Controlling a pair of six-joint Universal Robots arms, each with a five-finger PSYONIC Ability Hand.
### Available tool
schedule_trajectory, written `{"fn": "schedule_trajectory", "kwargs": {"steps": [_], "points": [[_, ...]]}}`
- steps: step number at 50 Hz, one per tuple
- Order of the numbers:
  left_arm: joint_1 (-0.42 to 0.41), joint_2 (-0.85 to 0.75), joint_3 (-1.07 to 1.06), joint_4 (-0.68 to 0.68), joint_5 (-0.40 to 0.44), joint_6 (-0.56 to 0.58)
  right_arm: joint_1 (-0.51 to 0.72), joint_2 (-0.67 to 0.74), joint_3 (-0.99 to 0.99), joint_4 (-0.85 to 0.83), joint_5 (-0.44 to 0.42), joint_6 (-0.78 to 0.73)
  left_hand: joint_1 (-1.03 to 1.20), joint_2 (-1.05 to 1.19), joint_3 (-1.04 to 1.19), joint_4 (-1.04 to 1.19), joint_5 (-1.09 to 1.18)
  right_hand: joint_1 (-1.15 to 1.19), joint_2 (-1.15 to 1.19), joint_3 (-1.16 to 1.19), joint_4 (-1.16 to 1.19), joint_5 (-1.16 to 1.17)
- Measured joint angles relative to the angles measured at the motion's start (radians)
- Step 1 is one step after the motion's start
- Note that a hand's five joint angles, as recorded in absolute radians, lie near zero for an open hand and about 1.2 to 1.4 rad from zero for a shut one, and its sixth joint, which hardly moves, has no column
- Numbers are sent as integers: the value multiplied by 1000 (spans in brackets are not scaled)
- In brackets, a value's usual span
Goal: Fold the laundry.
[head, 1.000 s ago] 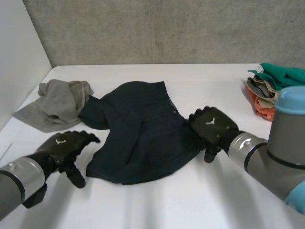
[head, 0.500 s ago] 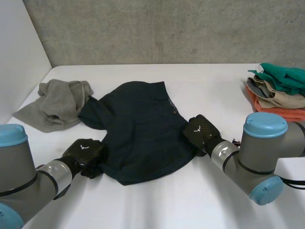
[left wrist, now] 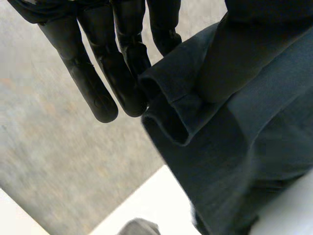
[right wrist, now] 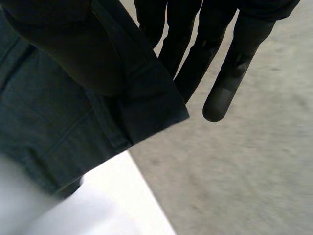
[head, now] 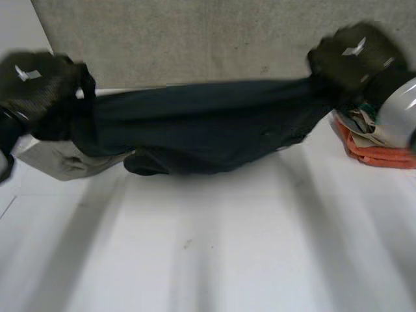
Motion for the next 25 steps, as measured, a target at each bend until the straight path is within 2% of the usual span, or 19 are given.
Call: {"fn": "schedule_trajectory", "kwargs": {"steps": [1,7,13,18,21,25], "points": [[10,18,46,-46,15,-1,-14,-29,-70,91,14,-2,0,0,0,0,0,0,0,0,0,0],[27,-24,178,-170,34,2,-26,-9,-219,260,31,-6,0,0,0,0,0,0,0,0,0,0],[-32,-245,272,-208,-15,49,1,171,-301,306,59,-20,0,0,0,0,0,0,0,0,0,0],[-73,-459,384,-146,-91,111,28,343,-361,259,103,-32,0,0,0,0,0,0,0,0,1,0],[-97,-581,504,-64,-133,137,49,445,-428,167,147,-21,0,0,0,1,0,0,0,0,1,0],[-122,-694,696,127,-156,132,73,520,-514,-83,205,23,0,1,0,1,0,0,1,4,1,0]]}}
